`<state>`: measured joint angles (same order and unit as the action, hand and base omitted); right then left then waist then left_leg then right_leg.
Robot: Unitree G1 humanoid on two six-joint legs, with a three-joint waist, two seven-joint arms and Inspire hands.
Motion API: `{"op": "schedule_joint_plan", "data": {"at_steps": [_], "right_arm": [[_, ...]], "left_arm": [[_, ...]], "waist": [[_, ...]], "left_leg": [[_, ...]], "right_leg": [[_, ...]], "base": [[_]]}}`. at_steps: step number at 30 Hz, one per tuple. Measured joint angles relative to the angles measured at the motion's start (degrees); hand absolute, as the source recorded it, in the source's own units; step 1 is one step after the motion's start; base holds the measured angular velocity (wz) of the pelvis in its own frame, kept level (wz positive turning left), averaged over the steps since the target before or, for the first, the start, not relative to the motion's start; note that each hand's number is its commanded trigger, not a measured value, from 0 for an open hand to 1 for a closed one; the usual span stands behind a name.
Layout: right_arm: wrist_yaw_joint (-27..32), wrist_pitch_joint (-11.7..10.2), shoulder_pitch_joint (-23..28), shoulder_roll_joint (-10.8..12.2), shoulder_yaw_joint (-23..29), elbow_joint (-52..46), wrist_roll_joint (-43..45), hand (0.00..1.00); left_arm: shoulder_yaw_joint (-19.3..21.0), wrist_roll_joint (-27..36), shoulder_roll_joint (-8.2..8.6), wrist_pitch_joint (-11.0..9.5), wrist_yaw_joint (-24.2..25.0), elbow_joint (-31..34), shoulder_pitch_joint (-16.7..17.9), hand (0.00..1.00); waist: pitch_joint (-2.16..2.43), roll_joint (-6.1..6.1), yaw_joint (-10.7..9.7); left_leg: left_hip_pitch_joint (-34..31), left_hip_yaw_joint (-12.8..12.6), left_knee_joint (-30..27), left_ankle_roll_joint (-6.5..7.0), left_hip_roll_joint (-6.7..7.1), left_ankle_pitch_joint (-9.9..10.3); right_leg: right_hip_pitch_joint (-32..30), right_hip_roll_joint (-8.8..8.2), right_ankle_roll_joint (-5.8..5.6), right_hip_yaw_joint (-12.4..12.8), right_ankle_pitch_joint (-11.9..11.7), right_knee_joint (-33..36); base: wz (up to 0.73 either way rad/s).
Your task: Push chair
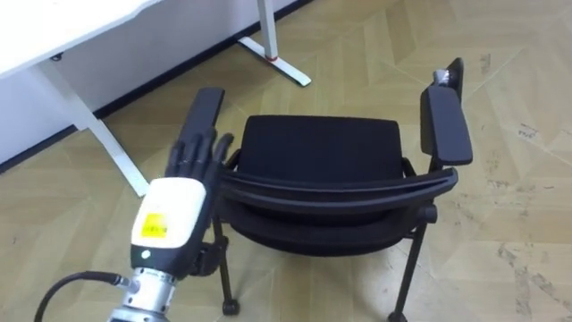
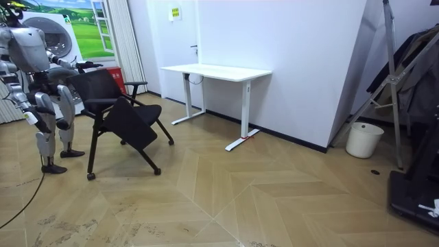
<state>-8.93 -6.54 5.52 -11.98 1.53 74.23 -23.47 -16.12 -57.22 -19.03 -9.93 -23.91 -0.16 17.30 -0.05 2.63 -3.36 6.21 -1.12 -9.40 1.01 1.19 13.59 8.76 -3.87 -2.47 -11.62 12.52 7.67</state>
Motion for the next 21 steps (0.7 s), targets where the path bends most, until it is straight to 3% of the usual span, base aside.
{"op": "schedule_joint_plan", "data": {"at_steps": [9, 10, 11, 12, 13, 14, 15, 16, 17, 18, 19, 21], "right_arm": [[0.08, 0.3, -0.93, 0.04, -0.3, 0.14, -1.17, 0.0], [0.21, 0.29, -0.93, -0.03, -0.33, 0.18, -1.14, 0.0], [0.62, 0.19, -1.02, 0.12, -0.36, 0.15, -1.01, 0.0], [0.76, 0.19, -1.22, 0.37, -0.37, 0.04, -0.98, 0.0], [1.11, 0.07, -1.53, 0.41, -0.31, -0.23, -0.68, 0.0], [2.21, 0.05, -1.56, 0.08, -0.28, -0.46, -0.55, 0.0], [2.8, 0.06, -1.32, -0.08, -0.23, -0.31, -0.64, 0.0], [3.36, 0.05, -0.9, -0.44, -0.14, -0.21, -0.79, 0.0], [3.7, 0.09, -0.62, -0.67, 0.82, -0.13, -0.8, 0.0], [3.81, 0.14, -0.53, -0.55, 1.05, 0.15, -0.79, 0.0], [3.7, 0.31, -0.58, -0.53, 1.08, 1.34, -0.69, 0.0], [3.59, 0.37, -0.74, -0.42, 1.02, 1.73, -0.71, 0.0]], "left_arm": [[-1.13, -0.54, -2.26, 0.97, 1.13, 1.08, -0.34, 0.0], [-1.18, -0.86, -2.27, 1.23, 1.12, 1.09, -0.35, 0.0], [-1.08, -0.75, -2.57, 1.35, 1.0, 1.1, -0.32, 0.0], [-0.84, -0.72, -2.96, 1.41, 0.79, 1.14, -0.33, 0.0], [0.15, -0.8, -3.34, 1.56, 0.32, 0.78, -0.67, 0.0], [0.2, -0.86, -3.66, 1.6, 1.56, 0.59, -1.82, 0.0], [0.17, -0.86, -3.81, 1.53, 2.11, 0.61, -2.21, 0.0], [0.08, -0.85, -3.82, 1.25, 2.22, 0.63, -3.15, 0.0], [-0.64, -0.94, -3.8, 1.1, 2.23, 0.66, -4.91, 0.0], [-1.04, -0.93, -3.85, 1.05, 2.21, 0.6, -5.43, 0.0], [-1.14, -0.9, -3.78, 1.14, 2.13, 0.54, -4.98, 0.0], [-1.52, -0.88, -3.99, 1.23, 2.16, -0.83, -4.91, 0.0]], "waist": [[-0.23, 0.26, -1.18], [-0.68, 1.13, -1.06], [-0.85, 1.93, -1.0], [-0.86, 1.71, -0.84], [-0.74, 1.31, -1.73], [-0.73, 1.58, -2.82], [-0.85, 1.37, -3.53], [-0.92, 1.04, -4.42], [-1.14, 0.59, -4.35], [-1.02, 0.29, -4.23], [-0.46, -0.05, -3.27], [-0.31, -0.3, -1.77]], "left_leg": [[0.88, 0.7, 0.17, 0.01, -0.68, -0.01], [1.74, 3.49, 0.68, 0.03, -1.87, -0.06], [2.33, 7.47, 1.09, 0.07, -2.88, -0.1], [2.28, 8.63, 1.03, 0.06, -2.94, -0.1], [1.38, 9.21, 0.76, -0.37, -2.92, 0.13], [0.45, 7.24, 0.06, -0.99, -2.63, 0.09], [-0.08, 5.66, -0.54, -1.34, -2.37, 0.21], [-1.81, 3.4, 0.23, -1.21, -1.47, 0.01], [-4.92, 2.59, 3.04, -0.89, -0.22, -1.86], [-6.01, 1.07, 2.35, 0.85, 0.22, -3.68], [-5.28, -1.1, 1.74, 1.12, 0.48, -4.73], [-3.73, -1.07, 1.74, 1.14, 0.38, -4.74]], "right_leg": [[-0.95, 0.51, 0.03, 2.44, -0.01, 1.88], [-2.66, 1.13, 0.17, 2.22, 0.08, 5.45], [-4.79, 2.34, 2.13, 3.35, 1.14, 7.0], [-5.5, 2.98, 3.08, 4.77, 0.9, 4.26], [-5.51, 3.31, 2.85, 6.25, -2.14, 0.5], [-5.06, 3.3, 3.17, 5.64, -2.87, 0.5], [-4.83, 3.04, 3.18, 6.99, -2.88, 0.48], [-4.68, 2.49, 3.16, 11.32, -2.87, 0.37], [-4.85, 1.73, 2.9, 14.03, -2.71, 0.11], [-5.02, 1.32, 2.63, 14.47, -2.55, 0.3], [-5.71, 1.16, 2.2, 13.98, -2.38, 0.84], [-5.44, 1.56, 2.13, 11.93, -2.33, 1.16]], "base": [[-0.1], [-0.37], [-0.46], [-0.43], [0.0], [0.26], [0.59], [0.6], [0.52], [0.17], [-0.25], [-0.44]]}}
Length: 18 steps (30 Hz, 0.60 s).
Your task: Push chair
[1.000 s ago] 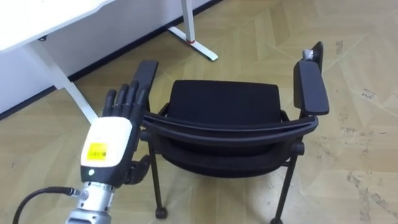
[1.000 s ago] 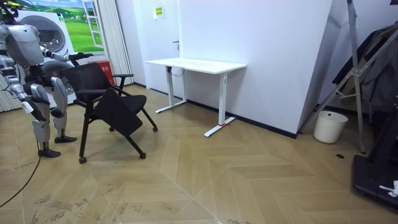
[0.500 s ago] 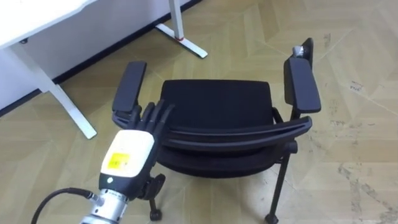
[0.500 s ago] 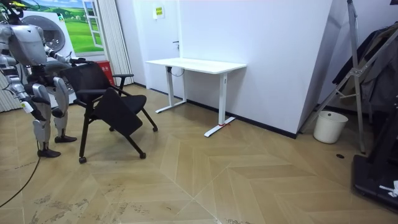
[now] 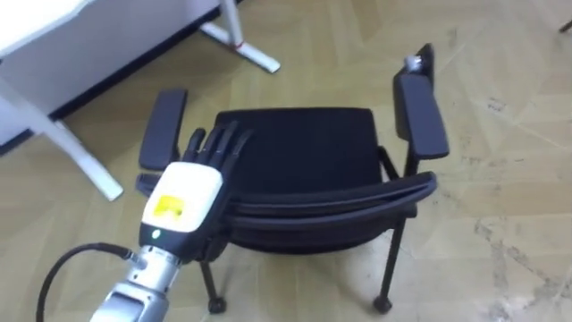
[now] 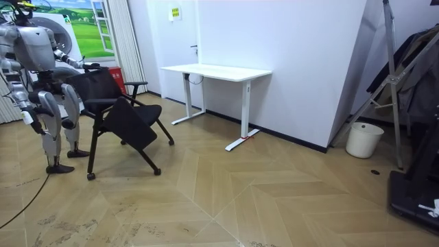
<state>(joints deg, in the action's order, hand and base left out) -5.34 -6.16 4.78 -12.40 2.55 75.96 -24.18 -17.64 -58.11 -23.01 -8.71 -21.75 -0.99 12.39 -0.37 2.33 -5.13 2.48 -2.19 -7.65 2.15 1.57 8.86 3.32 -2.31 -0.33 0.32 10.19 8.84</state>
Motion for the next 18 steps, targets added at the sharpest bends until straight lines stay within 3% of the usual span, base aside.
{"op": "schedule_joint_plan", "data": {"at_steps": [2, 5, 11, 18], "right_arm": [[-0.05, -0.06, -0.58, -0.25, -0.04, -1.38, 0.93, 0.0], [0.18, 0.04, -0.41, -0.19, -0.08, -2.66, 0.39, 0.0], [-0.39, -0.01, 1.01, -0.47, -0.04, -3.17, 0.75, 0.0], [-0.76, -0.06, 1.03, -0.53, 0.26, -2.99, 0.72, 0.0]], "left_arm": [[-0.01, 0.05, -0.65, 0.47, -0.01, -0.77, 0.08, 0.0], [-0.12, 0.12, -0.64, 0.73, -0.01, -2.15, 0.06, 0.0], [0.6, 0.11, -0.87, -1.12, -0.18, -6.29, -0.5, 0.0], [1.35, 0.17, -0.88, -1.45, -0.12, -8.08, -1.65, 0.0]], "waist": [[0.09, 0.11, 0.03], [0.24, 1.06, -2.47], [0.21, 1.84, -2.34], [-0.04, 2.32, -2.49]], "left_leg": [[0.86, 1.54, 0.11, -0.06, 0.18, 0.08], [1.4, -0.05, 0.44, -0.07, 0.21, 0.1], [3.25, -2.55, 0.41, -0.07, 0.12, 0.11], [3.19, -2.55, 0.36, -0.07, 0.06, 0.11]], "right_leg": [[1.1, -0.25, 0.19, -2.06, -0.79, -0.77], [2.28, -0.23, 0.16, -1.9, -0.89, -1.11], [3.53, -0.05, 0.16, -1.9, -0.89, -1.08], [3.45, 0.14, 0.16, -1.95, -0.88, -1.16]], "base": [[-0.41], [0.08], [-0.12], [-0.01]]}}
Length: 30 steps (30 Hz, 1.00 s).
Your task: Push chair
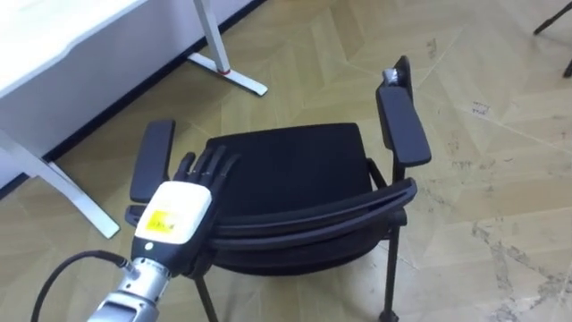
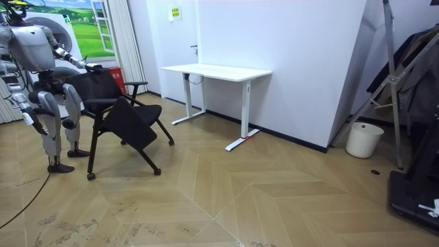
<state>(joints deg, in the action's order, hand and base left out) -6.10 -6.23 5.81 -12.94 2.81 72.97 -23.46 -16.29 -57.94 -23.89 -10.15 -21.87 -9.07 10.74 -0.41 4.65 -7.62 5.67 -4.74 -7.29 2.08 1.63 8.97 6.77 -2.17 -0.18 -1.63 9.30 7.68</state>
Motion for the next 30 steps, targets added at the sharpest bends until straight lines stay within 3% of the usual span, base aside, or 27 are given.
{"op": "schedule_joint_plan", "data": {"at_steps": [6, 8, 15, 17, 21, 22, 23, 24, 25, 30], "right_arm": [[-0.41, 0.08, -0.09, -0.33, 0.81, 0.04, -0.04, 0.0], [-0.85, 0.07, -0.16, -0.38, 0.83, -0.03, -0.01, 0.0], [-0.84, 0.63, 0.31, -0.27, 0.85, 0.07, 0.08, 0.0], [-0.32, 0.8, 0.27, -0.24, 0.85, 0.06, 1.17, 0.0], [-0.09, 0.8, 0.28, -0.22, 0.87, 0.06, 1.83, 0.0], [-0.12, 0.8, 0.26, -0.22, 0.87, 0.02, 2.36, 0.0], [-0.12, 0.8, 0.28, -0.22, 0.87, 0.01, 3.14, 0.0], [-0.11, 0.81, 0.31, -0.22, 0.87, 0.01, 3.38, 0.0], [-0.05, 0.83, 0.31, -0.24, 0.87, 0.0, 3.5, 0.0], [0.12, 1.24, -0.01, -0.27, 0.88, -0.06, 3.72, 0.0]], "left_arm": [[0.61, 2.29, -0.03, -0.09, -0.09, -2.11, -0.52, 0.0], [0.61, 3.9, -0.04, -0.28, -0.08, -3.5, -1.4, 0.0], [1.22, 4.85, 0.02, -2.08, -2.57, -8.85, -2.47, 0.0], [2.09, 5.81, 0.87, -3.01, -3.79, -10.57, -2.76, 0.0], [2.08, 6.02, 0.96, -3.03, -4.98, -11.5, -2.79, 0.03], [2.07, 5.97, 1.06, -3.01, -5.15, -11.64, -2.8, 0.09], [2.07, 5.94, 1.16, -2.94, -5.23, -11.77, -2.79, 0.52], [2.04, 5.93, 1.24, -2.88, -5.29, -11.87, -2.79, 0.6], [1.91, 5.94, 1.49, -2.54, -5.58, -12.14, -2.79, 1.0], [1.74, 5.93, 2.61, -0.73, -6.35, -12.83, -3.1, 1.0]], "waist": [[-0.05, -0.03, 0.02], [-0.1, -0.1, -0.02], [0.17, -0.16, -0.1], [0.25, -0.29, -0.11], [0.47, -0.65, -0.19], [0.56, -0.81, -0.25], [0.66, -0.98, -0.25], [0.71, -1.08, -0.28], [0.75, -1.19, -0.29], [0.76, -1.2, -0.42]], "left_leg": [[-0.08, 0.01, -0.01, -0.17, -0.07, 0.2], [-0.14, 0.09, 0.01, -0.23, -0.22, 1.11], [0.31, -0.96, -0.69, -0.28, -0.65, 1.48], [0.8, -1.5, -0.48, -0.28, -0.76, 1.47], [0.94, -1.69, -0.47, -0.29, -0.77, 1.47], [1.02, -1.7, -0.48, -0.29, -0.76, 1.47], [1.18, -1.71, -0.48, -0.29, -0.75, 1.47], [1.28, -1.7, -0.48, -0.29, -0.75, 1.47], [1.61, -1.8, -0.44, -0.29, -0.76, 1.47], [1.98, -2.31, -0.33, -0.3, -0.88, 1.48]], "right_leg": [[-0.18, 0.14, -0.16, -0.09, 0.11, 0.0], [-0.57, 0.38, -0.33, -0.17, 0.77, -0.04], [-0.77, 0.78, -0.23, 0.75, 0.85, 0.61], [-0.67, 0.91, -0.22, 1.29, 0.85, 1.03], [-0.5, 0.94, -0.21, 1.49, 0.85, 0.93], [-0.33, 0.93, -0.21, 1.47, 0.86, 0.81], [-0.05, 0.94, -0.2, 1.45, 0.86, 0.57], [0.21, 0.94, -0.2, 1.44, 0.85, 0.26], [0.39, 0.95, -0.19, 1.51, 0.86, 0.05], [0.51, 1.01, -0.17, 1.79, 0.87, 0.21]], "base": [[-0.02], [0.0], [-0.08], [-0.14], [-0.02], [0.0], [0.0], [0.0], [-0.04], [-0.03]]}}
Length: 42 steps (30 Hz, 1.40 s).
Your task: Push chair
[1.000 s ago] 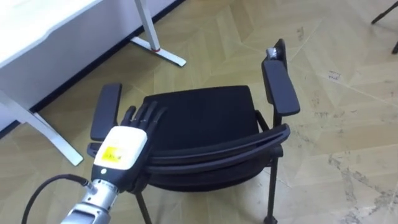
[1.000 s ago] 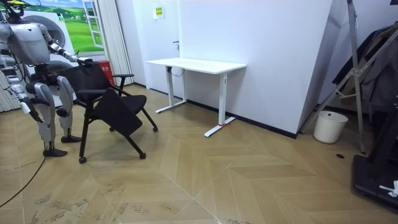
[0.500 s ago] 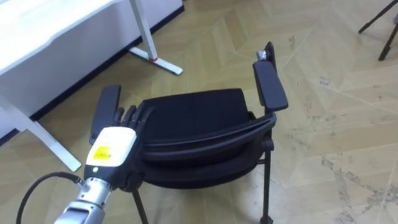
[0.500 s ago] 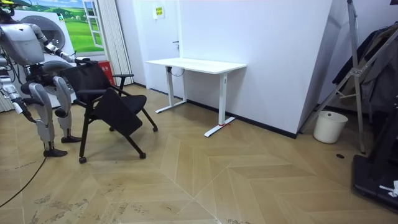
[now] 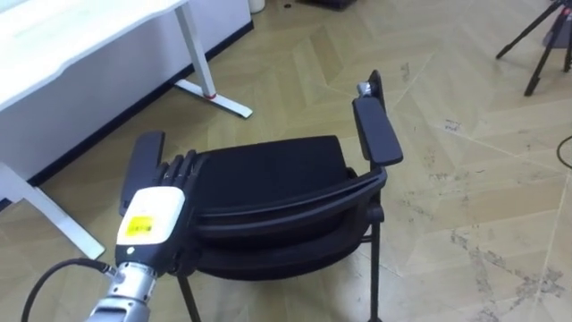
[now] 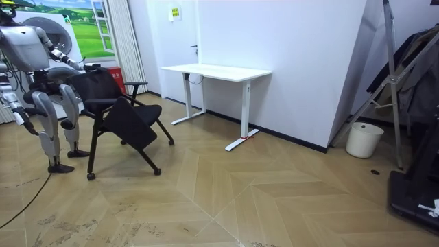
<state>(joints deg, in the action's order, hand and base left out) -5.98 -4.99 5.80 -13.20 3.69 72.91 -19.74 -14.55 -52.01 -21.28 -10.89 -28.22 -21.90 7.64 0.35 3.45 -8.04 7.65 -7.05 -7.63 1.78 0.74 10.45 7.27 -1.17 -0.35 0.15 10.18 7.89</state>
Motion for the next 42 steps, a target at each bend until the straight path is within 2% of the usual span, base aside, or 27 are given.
{"op": "schedule_joint_plan", "data": {"at_steps": [10, 13, 27, 33, 39, 42], "right_arm": [[0.99, 0.24, 0.01, 0.06, 0.0, 0.05, -0.12, 0.0], [0.99, 0.93, 0.04, 0.08, 0.02, 0.06, -0.13, 0.0], [0.75, 1.09, -0.2, 0.24, 0.53, -0.1, -0.18, 0.0], [-0.02, 1.44, -0.17, 0.21, 0.58, -0.07, -3.22, 0.0], [-1.19, 1.36, 1.17, 0.22, 3.89, 0.45, -5.61, 0.0], [-1.18, 1.49, 1.45, -0.24, 8.18, 2.89, -11.49, 0.0]], "left_arm": [[-0.35, -3.98, 0.02, 2.33, -0.39, -2.21, -1.54, 1.0], [-0.15, -3.92, 0.6, 3.4, -0.31, -2.27, -2.36, 1.0], [-0.14, -3.94, 0.26, 3.19, -0.41, -1.74, -2.88, 1.0], [-0.18, -3.88, 0.28, 3.23, -0.29, -1.77, -2.95, 1.0], [-0.1, -3.89, 0.16, 3.16, 0.03, -1.65, -2.92, 1.0], [0.0, -3.59, -0.88, 2.64, 0.12, -1.77, -2.67, 1.0]], "waist": [[-0.28, 0.48, -0.97], [-0.29, 0.46, -1.07], [-0.24, 0.56, -1.11], [-0.21, 0.92, -1.12], [-0.24, 1.2, -1.36], [-0.23, 1.37, -2.4]], "left_leg": [[-0.08, -0.15, 0.24, -0.03, -0.06, 0.03], [-0.25, -0.13, 0.25, -0.03, -0.04, 0.03], [-1.08, -0.13, 0.18, -0.03, 0.0, 0.03], [-1.12, -0.2, 0.25, -0.03, -0.02, 0.03], [-1.12, -0.37, 0.22, -0.05, -0.04, 0.09], [-1.18, -0.43, 0.24, -0.05, -0.03, 0.11]], "right_leg": [[-0.11, 0.22, 0.0, 0.64, 0.0, 0.23], [-0.29, 0.22, -0.01, 0.68, 0.0, 0.2], [-1.29, 0.19, -0.01, 0.75, -0.04, 0.13], [-1.41, 0.22, -0.01, 0.8, -0.05, 0.13], [-1.46, 0.22, 0.0, 0.91, -0.06, 0.14], [-1.56, 0.23, -0.02, 1.08, -0.06, 0.15]], "base": [[0.0], [0.0], [0.0], [0.0], [0.0], [0.0]]}}
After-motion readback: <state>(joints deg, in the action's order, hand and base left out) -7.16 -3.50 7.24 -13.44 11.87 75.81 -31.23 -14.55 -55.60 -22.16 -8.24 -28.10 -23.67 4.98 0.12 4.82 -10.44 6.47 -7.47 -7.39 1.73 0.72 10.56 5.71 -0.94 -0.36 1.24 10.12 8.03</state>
